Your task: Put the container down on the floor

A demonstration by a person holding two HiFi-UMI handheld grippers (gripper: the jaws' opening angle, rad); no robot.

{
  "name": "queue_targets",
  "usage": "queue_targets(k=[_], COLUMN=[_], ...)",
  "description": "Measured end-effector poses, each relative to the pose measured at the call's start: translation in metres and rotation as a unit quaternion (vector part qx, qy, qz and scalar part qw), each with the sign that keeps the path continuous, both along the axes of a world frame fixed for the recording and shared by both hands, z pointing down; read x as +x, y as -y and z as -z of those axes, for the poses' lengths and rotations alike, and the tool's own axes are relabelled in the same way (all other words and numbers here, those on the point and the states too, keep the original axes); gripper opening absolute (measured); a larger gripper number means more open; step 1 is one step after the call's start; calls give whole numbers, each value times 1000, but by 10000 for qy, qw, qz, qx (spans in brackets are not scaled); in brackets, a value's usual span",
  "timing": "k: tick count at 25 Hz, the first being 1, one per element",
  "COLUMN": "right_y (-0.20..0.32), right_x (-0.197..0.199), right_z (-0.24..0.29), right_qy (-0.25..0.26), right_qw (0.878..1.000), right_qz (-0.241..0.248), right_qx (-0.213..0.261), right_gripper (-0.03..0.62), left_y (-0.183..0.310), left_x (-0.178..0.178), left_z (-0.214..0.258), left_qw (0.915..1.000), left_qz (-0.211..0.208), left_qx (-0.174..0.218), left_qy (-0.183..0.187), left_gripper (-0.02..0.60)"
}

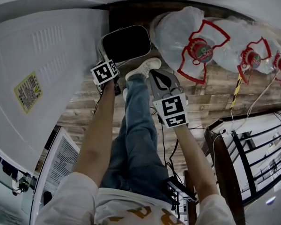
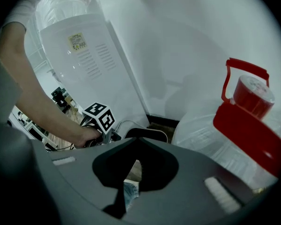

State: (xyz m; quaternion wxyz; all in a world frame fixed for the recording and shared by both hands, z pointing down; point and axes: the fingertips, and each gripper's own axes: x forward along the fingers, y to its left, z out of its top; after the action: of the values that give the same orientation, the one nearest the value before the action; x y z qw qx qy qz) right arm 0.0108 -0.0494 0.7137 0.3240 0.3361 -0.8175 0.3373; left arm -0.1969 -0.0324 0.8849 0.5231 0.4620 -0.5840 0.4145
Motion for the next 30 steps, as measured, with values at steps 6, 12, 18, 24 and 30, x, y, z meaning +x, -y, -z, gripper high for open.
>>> queue_targets(k=[6,12,18,24,30], right_y=[2,7,6,2,16], right_x=[0,-2,6,18,28], right_z=[7,18,27,42,65], right_qy=[-35,-25,-88,-245,-333], right_qw=[10000,9998,9995,9990,9974], right_qz=[1,-37,-161,-265,-451], right_qx=[52,177,252,277,460], right_gripper=[28,28,28,28,28], left_y=[0,6,16,31,64], left_x=[-2,5,18,37,69], left_z=[10,21,39,75,131], left_qw=[10000,9998,9984,9944,9801], left_qz=[13,-23,-216,-334,-674], left_qx=[33,150,428,815,1606], left_qy=[-27,-109,-284,-586,-956], left_gripper=[193,193,173,74,3])
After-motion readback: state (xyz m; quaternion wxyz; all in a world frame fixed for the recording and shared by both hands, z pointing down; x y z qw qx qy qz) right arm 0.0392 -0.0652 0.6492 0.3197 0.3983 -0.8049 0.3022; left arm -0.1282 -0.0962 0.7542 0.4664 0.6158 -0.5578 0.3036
